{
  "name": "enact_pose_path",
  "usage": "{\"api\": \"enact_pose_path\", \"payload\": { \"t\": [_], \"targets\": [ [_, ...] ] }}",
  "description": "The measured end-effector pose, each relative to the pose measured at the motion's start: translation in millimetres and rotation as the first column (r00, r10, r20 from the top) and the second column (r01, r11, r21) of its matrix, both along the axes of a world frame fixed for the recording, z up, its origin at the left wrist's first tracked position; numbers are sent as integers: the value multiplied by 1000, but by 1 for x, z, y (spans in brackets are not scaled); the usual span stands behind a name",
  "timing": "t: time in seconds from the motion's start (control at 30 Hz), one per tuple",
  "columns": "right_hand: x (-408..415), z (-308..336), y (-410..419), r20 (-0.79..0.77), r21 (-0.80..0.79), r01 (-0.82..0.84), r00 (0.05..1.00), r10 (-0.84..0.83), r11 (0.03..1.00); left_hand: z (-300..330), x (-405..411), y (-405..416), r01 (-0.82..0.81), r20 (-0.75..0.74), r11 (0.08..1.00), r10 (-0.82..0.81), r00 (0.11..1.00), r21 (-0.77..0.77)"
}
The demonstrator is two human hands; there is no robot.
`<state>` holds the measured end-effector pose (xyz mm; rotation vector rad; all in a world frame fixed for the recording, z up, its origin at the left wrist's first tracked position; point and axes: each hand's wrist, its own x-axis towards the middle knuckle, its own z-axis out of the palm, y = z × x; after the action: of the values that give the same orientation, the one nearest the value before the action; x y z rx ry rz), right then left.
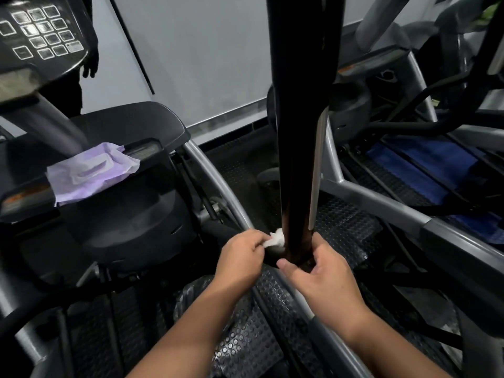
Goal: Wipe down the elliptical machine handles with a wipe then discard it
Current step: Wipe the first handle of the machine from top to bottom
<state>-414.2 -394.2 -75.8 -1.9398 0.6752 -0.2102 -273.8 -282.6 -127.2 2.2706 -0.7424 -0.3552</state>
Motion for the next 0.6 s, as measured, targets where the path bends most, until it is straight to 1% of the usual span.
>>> {"api": "enact_pose_path", "payload": {
  "t": [0.1,0.13,0.17,0.23,0.27,0.3,0.33,0.37,0.43,0.47,0.5,0.53,0.6],
  "targets": [
    [0,1,-1,-7,6,-6,1000,6,1000,-9,19,5,-167,-7,985,167,986,54],
    [0,1,-1,-7,6,-6,1000,6,1000,-9,19,5,-164,12,984,163,986,68],
    [0,1,0,-4,5,-5,1000,5,1000,-7,17,3,-114,40,991,111,993,73],
    [1,1,0,8,4,-3,1000,3,1000,-4,5,1,26,63,999,-28,998,28],
    [1,0,0,11,6,-2,1000,2,1000,-4,0,3,63,43,998,-62,997,-16],
    [1,0,0,12,9,-1,1000,1,1000,-6,0,6,49,8,997,-49,999,-57],
    [2,-1,0,10,9,1,1000,-1,1000,-11,7,10,-5,-20,997,4,1000,-78],
    [2,-2,0,7,7,1,1000,-1,1000,-16,17,12,-84,-44,994,81,996,-65],
    [2,-1,-1,-2,-1,-3,1000,3,1000,-22,37,14,-208,-63,978,209,976,17],
    [2,-1,-1,-3,-1,-5,1000,5,1000,-23,41,13,-229,-36,972,231,972,61],
    [2,-1,-1,-1,0,-7,1000,7,1000,-22,40,11,-212,7,974,212,977,84],
    [3,-1,-2,3,1,-7,1000,7,1000,-19,35,8,-163,43,984,161,986,71],
    [4,-2,-1,15,11,-5,1000,4,1000,-13,19,6,-50,62,999,50,997,-4]
  ]
}}
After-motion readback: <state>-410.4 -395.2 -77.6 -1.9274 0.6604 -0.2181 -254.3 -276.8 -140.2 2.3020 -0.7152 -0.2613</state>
